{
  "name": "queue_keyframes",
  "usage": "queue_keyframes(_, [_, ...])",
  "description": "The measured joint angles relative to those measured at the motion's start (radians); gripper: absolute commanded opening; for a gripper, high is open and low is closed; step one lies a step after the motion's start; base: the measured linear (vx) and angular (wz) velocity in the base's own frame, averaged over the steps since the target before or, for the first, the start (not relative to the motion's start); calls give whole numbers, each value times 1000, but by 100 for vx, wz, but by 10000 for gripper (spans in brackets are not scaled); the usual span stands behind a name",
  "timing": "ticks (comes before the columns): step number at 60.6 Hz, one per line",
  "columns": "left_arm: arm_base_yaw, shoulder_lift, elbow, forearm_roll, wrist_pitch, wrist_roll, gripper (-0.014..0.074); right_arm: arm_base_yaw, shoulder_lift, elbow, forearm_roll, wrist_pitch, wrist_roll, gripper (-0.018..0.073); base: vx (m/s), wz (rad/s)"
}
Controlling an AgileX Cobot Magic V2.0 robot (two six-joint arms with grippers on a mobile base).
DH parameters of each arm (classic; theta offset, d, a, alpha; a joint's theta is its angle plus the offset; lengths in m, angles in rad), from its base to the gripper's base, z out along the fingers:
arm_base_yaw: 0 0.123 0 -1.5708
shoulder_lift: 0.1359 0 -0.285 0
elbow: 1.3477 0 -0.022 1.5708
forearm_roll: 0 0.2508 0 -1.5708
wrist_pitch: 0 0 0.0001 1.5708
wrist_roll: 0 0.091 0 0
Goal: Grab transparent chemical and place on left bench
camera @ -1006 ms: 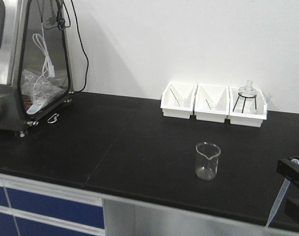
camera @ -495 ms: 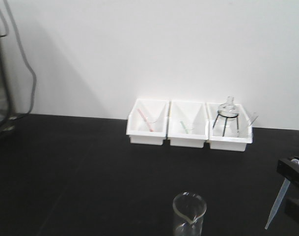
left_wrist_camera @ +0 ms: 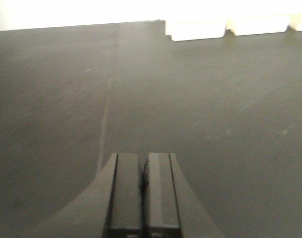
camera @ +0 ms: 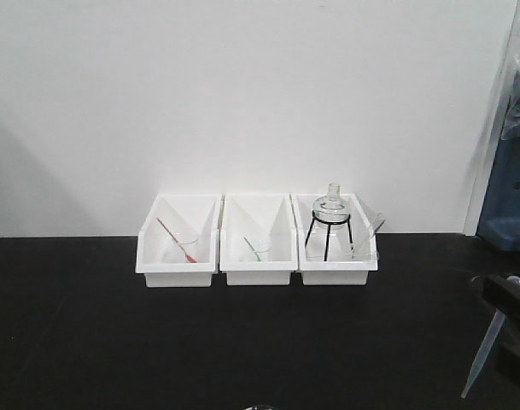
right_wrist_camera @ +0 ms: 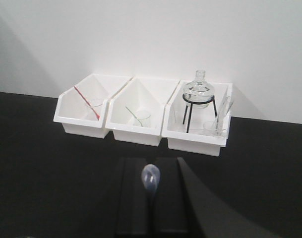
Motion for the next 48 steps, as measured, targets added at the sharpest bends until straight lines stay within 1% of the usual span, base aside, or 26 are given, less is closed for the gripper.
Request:
queue_keyframes(14, [0,0,0,0,0,0,-3,0,0,0,0,0,0,-3,8,-12])
queue_keyframes(41, [0,0,0,0,0,0,-3,0,7,0,0,-1,0,-2,0,-1])
queue_keyframes(46, [0,0,0,0,0,0,-3,0,37,-8,27,-24,-2,-1,0,0])
queue_keyframes(48, [0,0,0,0,0,0,-3,0,70,-19,57,-51,-10,-1,0,0])
